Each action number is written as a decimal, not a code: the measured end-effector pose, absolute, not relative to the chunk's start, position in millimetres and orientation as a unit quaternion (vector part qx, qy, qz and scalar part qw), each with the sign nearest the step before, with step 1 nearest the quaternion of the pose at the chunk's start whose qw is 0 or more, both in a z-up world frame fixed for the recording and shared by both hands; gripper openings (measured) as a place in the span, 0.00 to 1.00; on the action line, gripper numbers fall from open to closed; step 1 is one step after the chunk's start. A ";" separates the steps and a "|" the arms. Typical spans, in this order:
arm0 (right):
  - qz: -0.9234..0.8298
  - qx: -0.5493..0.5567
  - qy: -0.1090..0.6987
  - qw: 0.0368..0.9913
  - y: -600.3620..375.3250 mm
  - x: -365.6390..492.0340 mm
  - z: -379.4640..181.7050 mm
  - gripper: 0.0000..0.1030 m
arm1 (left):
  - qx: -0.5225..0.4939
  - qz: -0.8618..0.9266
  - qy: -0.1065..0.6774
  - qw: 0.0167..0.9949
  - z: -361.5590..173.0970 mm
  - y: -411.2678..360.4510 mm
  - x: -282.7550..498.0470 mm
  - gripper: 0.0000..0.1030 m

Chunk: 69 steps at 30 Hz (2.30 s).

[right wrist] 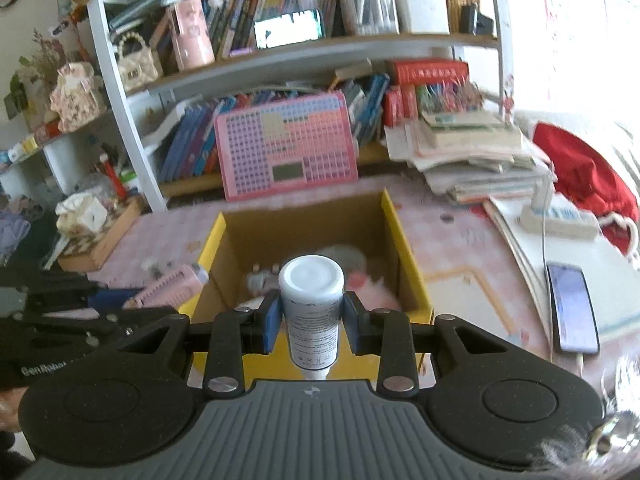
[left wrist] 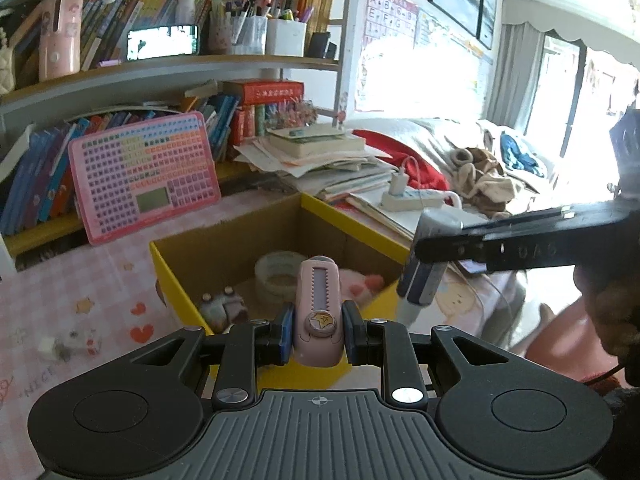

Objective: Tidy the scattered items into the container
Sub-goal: 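Carry the cutter and bottle over the yellow box with both tools, then open the left tool to drop the cutter while the right tool releases the bottle into the box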

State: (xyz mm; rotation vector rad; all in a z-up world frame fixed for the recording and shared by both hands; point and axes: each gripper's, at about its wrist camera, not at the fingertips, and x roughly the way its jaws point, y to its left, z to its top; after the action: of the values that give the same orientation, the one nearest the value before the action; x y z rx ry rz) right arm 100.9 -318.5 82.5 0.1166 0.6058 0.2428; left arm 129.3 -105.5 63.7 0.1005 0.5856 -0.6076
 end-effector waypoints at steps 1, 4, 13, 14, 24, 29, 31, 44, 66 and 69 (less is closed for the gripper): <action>0.125 0.057 0.291 0.947 -321.7 106.9 84.6 0.29 | 0.051 -0.290 0.283 0.913 64.1 -108.9 133.2 0.23; 0.142 0.058 0.275 0.949 -327.4 126.3 89.1 0.29 | 0.057 -0.275 0.282 0.917 63.2 -118.2 146.1 0.23; 0.201 0.056 0.277 0.938 -327.5 184.4 80.2 0.29 | 0.086 -0.234 0.309 0.918 44.7 -144.7 185.0 0.23; 0.206 0.058 0.278 0.937 -327.6 191.0 79.8 0.29 | 0.089 -0.228 0.315 0.917 41.0 -148.0 189.6 0.23; 0.220 0.045 0.300 0.927 -323.6 262.8 63.7 0.29 | 0.099 -0.194 0.363 0.906 15.3 -159.7 228.5 0.23; 0.229 0.026 0.350 0.908 -314.0 288.5 29.5 0.29 | 0.114 -0.191 0.393 0.892 -1.0 -169.0 244.8 0.23; 0.233 0.022 0.365 0.901 -310.8 294.1 19.9 0.29 | 0.118 -0.190 0.405 0.887 -7.4 -172.6 248.9 0.23; 0.233 0.007 0.394 0.889 -298.6 312.1 -1.2 0.31 | 0.131 -0.176 0.413 0.884 -17.3 -183.2 252.3 0.30; 0.226 0.020 0.320 0.920 -303.5 244.2 39.0 0.76 | 0.094 -0.115 0.306 0.940 40.4 -156.1 179.0 0.84; 0.223 0.019 0.314 0.923 -303.1 231.8 43.2 0.77 | 0.086 -0.104 0.303 0.943 40.6 -148.8 169.3 0.84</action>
State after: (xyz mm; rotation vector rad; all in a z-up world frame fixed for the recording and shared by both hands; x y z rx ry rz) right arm 231.8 -303.1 43.2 0.0384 0.6439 0.4571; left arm 169.3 -148.8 40.6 0.1748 0.6183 -0.2113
